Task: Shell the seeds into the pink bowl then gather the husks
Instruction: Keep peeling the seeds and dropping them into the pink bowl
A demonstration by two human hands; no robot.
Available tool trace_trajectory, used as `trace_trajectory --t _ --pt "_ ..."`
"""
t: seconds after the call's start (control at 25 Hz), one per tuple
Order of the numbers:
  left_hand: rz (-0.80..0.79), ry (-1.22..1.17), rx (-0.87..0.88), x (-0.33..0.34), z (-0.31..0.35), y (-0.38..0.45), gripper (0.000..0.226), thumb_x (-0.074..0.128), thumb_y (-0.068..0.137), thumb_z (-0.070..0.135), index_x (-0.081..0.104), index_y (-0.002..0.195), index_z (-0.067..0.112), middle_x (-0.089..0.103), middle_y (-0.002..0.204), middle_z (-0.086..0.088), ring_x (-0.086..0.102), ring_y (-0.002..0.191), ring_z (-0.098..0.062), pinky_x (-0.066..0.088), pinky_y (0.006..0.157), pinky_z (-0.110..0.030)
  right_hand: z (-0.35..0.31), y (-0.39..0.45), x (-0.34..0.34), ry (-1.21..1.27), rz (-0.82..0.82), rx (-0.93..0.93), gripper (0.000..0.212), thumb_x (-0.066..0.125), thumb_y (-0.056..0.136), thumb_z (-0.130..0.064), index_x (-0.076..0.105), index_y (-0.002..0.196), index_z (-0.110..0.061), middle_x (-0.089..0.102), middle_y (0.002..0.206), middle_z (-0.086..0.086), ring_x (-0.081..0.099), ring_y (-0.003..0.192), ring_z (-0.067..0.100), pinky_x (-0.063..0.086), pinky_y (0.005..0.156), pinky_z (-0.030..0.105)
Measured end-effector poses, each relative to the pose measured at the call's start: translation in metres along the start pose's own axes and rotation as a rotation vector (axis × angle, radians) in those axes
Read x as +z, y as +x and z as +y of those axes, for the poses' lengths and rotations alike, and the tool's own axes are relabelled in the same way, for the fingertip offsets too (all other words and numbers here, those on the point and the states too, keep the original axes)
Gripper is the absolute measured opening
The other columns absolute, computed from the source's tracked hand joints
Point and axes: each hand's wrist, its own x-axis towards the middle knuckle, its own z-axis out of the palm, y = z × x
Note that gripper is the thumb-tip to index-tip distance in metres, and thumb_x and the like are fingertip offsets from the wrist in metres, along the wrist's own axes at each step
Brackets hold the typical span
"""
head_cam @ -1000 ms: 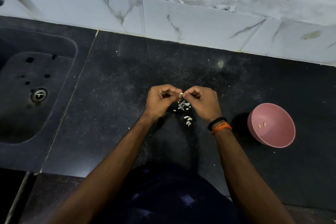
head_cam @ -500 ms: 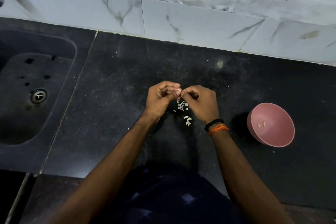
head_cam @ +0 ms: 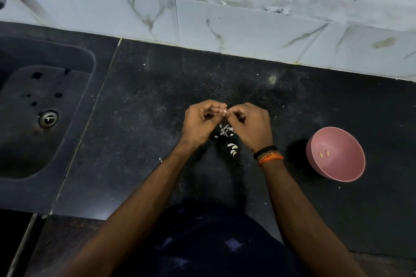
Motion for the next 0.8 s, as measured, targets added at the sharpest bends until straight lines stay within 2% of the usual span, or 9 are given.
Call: trace_trajectory --t 0.2,0.4,0.56,0.72,0.8 --pt "-0.003 0.12 0.025 0.0 0.008 0.001 0.02 0.076 0.087 0.006 0.077 0.107 0.009 0.077 0.097 0.003 0.074 0.091 -0.008 0.06 0.083 -0.028 0.001 -0.001 0.0 -0.084 0.009 -0.082 0.008 0.07 0.09 -0.018 0.076 0.09 -0.012 0.07 0.084 0.0 0.064 0.07 0.014 0.054 0.066 0.031" --pt "-0.023 0.165 0.031 0.0 0.012 0.0 0.02 0.076 0.088 0.006 0.076 0.108 0.008 0.077 0.097 0.006 0.073 0.09 -0.003 0.058 0.081 -0.021 0.003 -0.002 0.002 -0.1 0.004 -0.088 0.006 0.07 0.089 -0.016 0.073 0.086 -0.012 0.067 0.082 -0.001 0.061 0.069 0.012 0.05 0.065 0.028" --pt "-0.016 0.15 0.017 0.0 0.011 0.001 0.019 0.076 0.087 0.007 0.077 0.105 0.01 0.077 0.096 0.005 0.074 0.09 -0.006 0.06 0.083 -0.026 0.0 -0.002 0.005 -0.1 0.017 -0.051 0.007 0.07 0.086 -0.016 0.07 0.08 -0.013 0.065 0.078 -0.002 0.058 0.065 0.011 0.047 0.063 0.025" --pt "-0.017 0.126 0.0 0.0 0.009 0.0 0.018 0.078 0.085 0.008 0.078 0.102 0.012 0.078 0.094 0.004 0.074 0.09 -0.008 0.06 0.085 -0.03 -0.003 -0.002 0.006 -0.112 0.022 -0.025 0.009 0.073 0.083 -0.015 0.069 0.076 -0.014 0.056 0.073 -0.01 0.05 0.062 0.005 0.034 0.06 0.011" --pt "-0.031 0.079 -0.013 -0.001 0.007 0.0 0.017 0.079 0.085 0.008 0.078 0.101 0.014 0.078 0.094 0.003 0.074 0.091 -0.011 0.06 0.085 -0.031 -0.004 -0.001 0.006 -0.106 0.021 -0.007 0.01 0.074 0.082 -0.015 0.068 0.074 -0.014 0.055 0.073 -0.011 0.049 0.061 0.004 0.035 0.059 0.011"
